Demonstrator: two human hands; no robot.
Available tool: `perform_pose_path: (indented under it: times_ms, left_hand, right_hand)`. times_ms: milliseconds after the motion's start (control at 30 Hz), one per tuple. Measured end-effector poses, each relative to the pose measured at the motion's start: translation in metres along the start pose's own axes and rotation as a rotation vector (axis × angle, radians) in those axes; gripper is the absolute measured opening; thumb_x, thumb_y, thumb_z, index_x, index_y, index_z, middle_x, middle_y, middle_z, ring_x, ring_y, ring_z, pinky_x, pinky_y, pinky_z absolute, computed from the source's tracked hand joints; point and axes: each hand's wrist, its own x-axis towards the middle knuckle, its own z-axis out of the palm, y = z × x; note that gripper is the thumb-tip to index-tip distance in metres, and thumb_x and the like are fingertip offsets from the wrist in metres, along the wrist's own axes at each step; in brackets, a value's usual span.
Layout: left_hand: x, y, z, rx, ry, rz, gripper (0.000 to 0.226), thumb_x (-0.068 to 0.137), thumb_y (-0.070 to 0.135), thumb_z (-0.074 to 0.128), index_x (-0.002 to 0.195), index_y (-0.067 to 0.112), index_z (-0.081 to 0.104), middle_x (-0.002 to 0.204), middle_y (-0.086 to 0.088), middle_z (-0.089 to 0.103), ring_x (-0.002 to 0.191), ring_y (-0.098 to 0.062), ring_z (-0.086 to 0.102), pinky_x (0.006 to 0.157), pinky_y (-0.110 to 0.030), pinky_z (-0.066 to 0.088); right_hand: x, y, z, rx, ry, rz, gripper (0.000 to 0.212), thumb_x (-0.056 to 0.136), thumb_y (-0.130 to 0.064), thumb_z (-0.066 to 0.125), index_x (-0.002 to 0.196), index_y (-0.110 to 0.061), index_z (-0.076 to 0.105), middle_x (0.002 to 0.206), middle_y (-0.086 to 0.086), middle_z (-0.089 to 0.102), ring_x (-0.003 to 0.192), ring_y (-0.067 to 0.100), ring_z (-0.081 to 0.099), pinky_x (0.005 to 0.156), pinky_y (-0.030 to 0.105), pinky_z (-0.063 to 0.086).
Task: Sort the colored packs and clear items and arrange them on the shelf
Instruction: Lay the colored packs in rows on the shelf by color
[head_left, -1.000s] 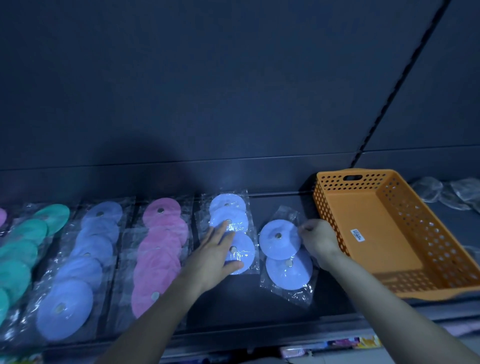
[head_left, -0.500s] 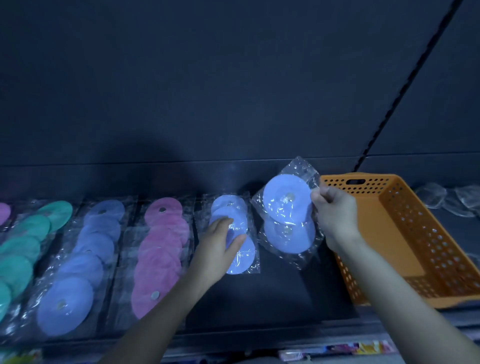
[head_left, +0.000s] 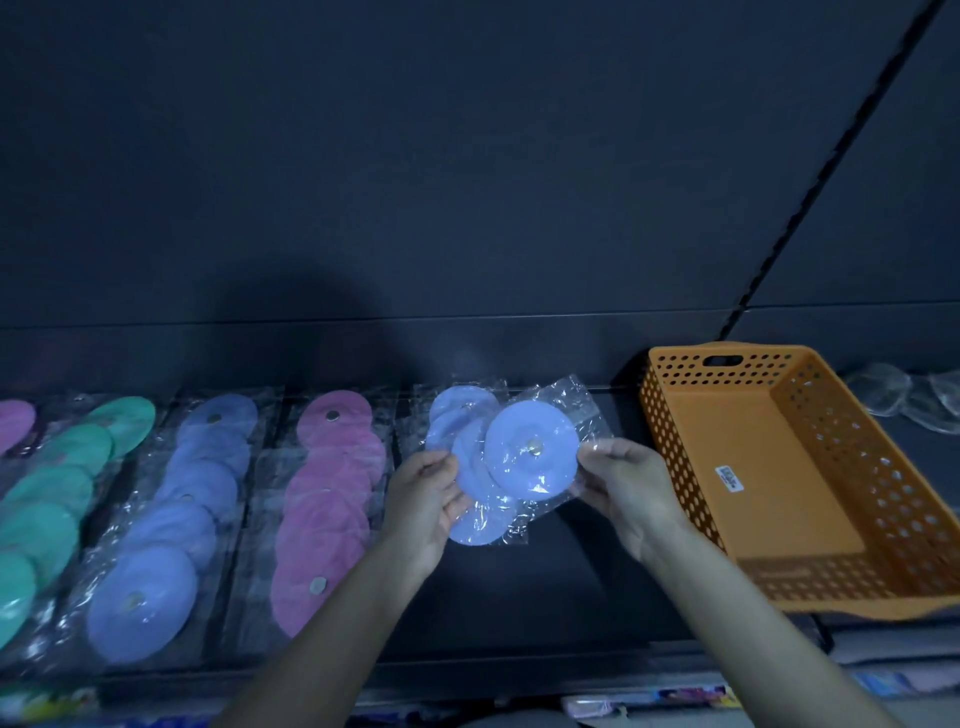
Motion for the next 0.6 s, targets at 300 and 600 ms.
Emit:
perform_pose_path:
  times_ms: [300,600]
  left_hand:
    - [-0.003,-0.002,0.009,0.090,-0.065,0.071,0.010,0.087,0.009,0.065,0.079,0.012,0.058,0.075,-0.002,0.061,0.072,-0.015,0.057,0.066,-0.024,0.050]
    - [-0.013,0.013,-0.011,0.113,-0.170,0.071,0.023,0.080,-0.008,0.064,0.076,0.012,0.055,0.063,0.000,0.060,0.069,-0.016,0.056,0.073,-0.029,0.045]
  right_hand:
    - [-0.007,0.021,0.006,-0.001,-0.029,0.052,0.015,0.084,0.011,0.056,0.073,0.002,0.060,0.058,0.006,0.060,0.055,0.015,0.058,0.069,0.031,0.057]
    - [-0.011,0.025,-0.014,-0.084,-0.231,0.043,0.078,0.076,-0.024,0.077,0.141,-0.018,0.033,0.121,0.003,0.055,0.060,0.004,0.058,0.065,0.028,0.049]
